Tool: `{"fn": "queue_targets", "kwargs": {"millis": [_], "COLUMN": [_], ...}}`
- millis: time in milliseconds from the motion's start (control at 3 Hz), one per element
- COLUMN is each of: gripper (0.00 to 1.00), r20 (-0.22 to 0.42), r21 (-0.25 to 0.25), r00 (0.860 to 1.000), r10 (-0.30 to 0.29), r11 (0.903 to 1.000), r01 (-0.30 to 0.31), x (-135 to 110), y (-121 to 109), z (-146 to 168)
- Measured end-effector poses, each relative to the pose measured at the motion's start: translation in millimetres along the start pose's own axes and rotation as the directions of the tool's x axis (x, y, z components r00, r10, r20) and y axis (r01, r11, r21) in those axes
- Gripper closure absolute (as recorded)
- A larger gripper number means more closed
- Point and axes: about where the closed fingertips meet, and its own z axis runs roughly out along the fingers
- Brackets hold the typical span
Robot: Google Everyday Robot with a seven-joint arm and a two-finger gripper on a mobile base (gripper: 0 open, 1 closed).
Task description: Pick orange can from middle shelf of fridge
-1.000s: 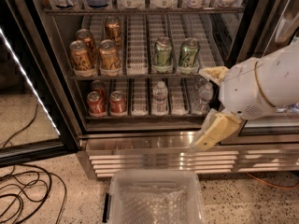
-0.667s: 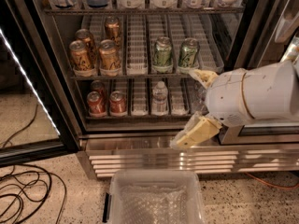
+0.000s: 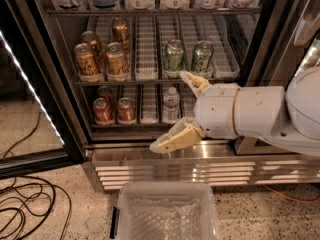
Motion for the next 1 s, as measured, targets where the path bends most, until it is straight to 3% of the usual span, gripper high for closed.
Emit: {"fn": "queue_targets", "kwargs": {"millis": [333, 667, 1000], "gripper": [0.00, 0.00, 0.00], "r20": [0.080, 0.119, 0.117], "r21": [-0.024, -0.069, -0.062], "r00": [0.996, 0.987, 0.987], "r10": [0.040, 0.108, 0.106], "r11": [0.9990, 0.9926, 0.9931], "r01": [-0.039, -0.100, -0.100], "x": [-11, -36, -36], "y": [12, 39, 38], "z": [27, 70, 70]}}
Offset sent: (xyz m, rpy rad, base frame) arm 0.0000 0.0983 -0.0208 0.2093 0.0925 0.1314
